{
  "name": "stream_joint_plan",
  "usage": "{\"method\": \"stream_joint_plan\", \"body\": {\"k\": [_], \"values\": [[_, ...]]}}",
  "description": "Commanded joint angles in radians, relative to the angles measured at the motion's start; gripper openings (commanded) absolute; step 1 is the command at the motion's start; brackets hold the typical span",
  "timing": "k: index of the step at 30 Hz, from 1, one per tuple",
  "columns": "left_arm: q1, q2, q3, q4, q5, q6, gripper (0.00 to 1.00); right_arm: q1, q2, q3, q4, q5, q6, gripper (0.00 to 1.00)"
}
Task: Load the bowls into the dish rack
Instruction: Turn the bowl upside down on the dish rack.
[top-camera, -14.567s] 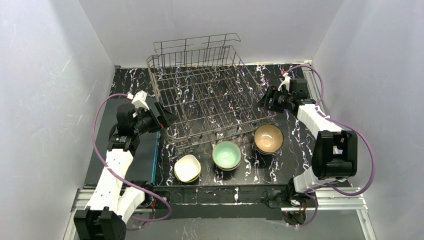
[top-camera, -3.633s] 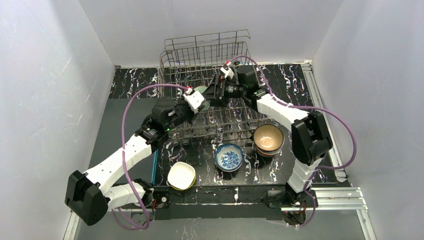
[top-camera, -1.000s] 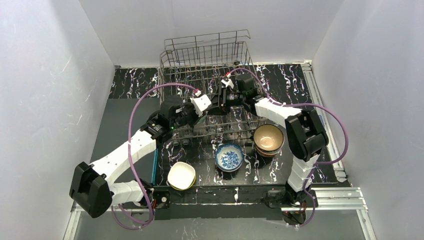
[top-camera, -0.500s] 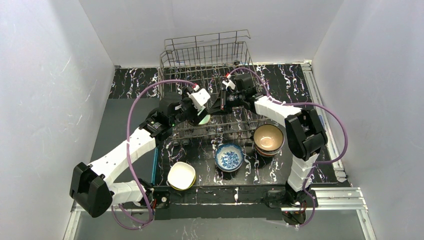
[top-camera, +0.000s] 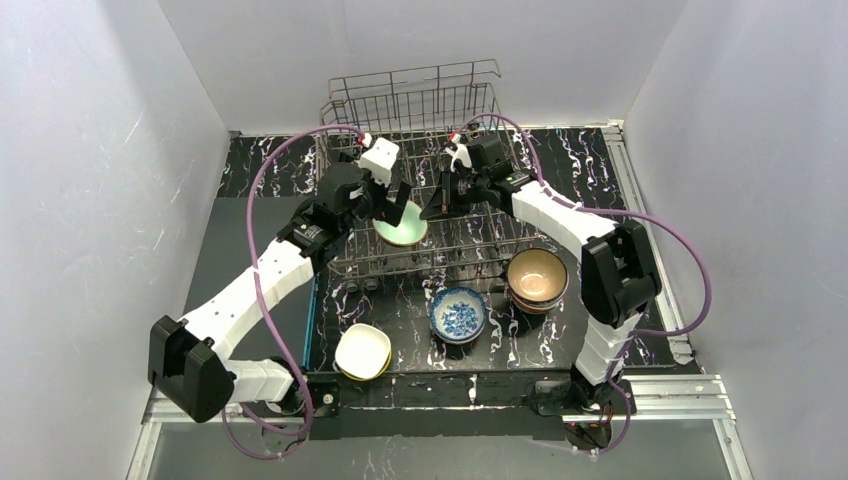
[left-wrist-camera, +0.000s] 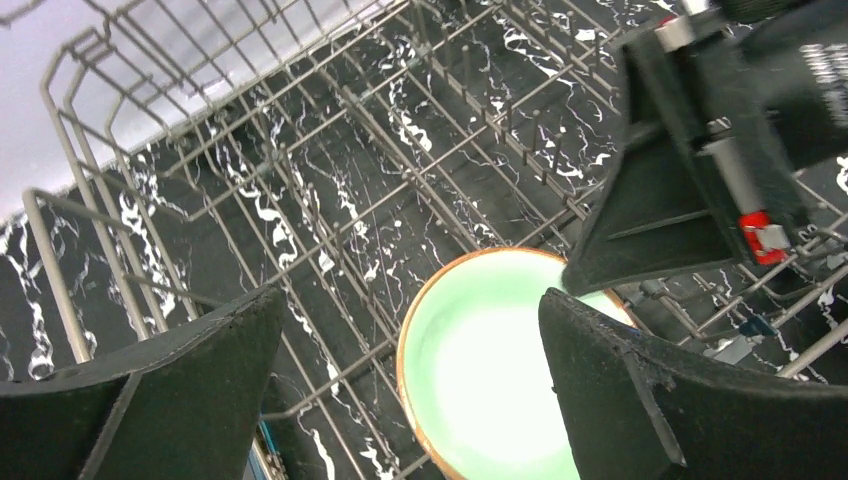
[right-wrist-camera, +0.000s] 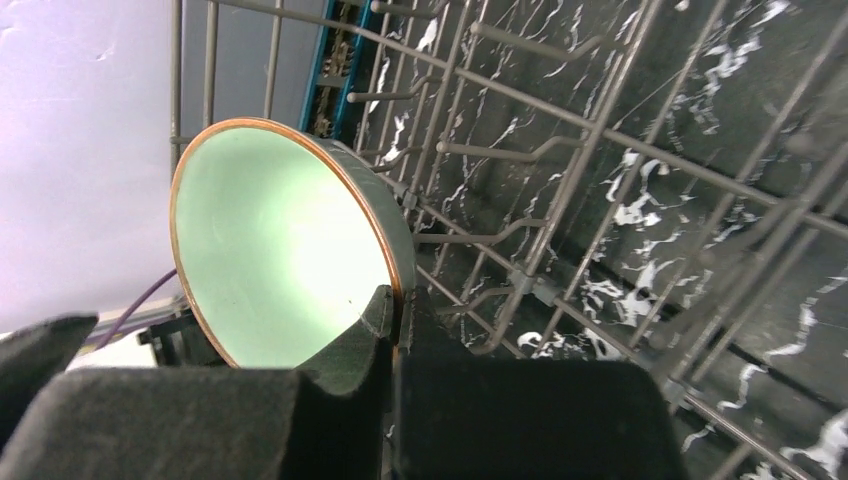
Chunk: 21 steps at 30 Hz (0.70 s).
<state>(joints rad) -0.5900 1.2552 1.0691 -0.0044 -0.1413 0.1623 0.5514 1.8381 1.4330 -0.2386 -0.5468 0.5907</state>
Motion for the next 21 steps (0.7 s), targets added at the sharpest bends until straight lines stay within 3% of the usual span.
{"method": "stream_joint_plan", "body": {"k": [1, 13, 21], "values": [[0.028, 0.018, 0.077, -0.093, -0.049, -0.133, 0.98, -0.007, -0.108, 0.055, -0.024, 0.172, -0.092, 0.01], [0.063, 0.173, 0.261, -0.334, 0.095, -0.247, 0.98, -0.018, -0.189, 0.071, -0.04, 0.283, -0.147, 0.01], [0.066, 0.321, 0.381, -0.481, 0.192, -0.249, 0.87, -0.022, -0.234, 0.078, -0.037, 0.319, -0.155, 0.01]]}}
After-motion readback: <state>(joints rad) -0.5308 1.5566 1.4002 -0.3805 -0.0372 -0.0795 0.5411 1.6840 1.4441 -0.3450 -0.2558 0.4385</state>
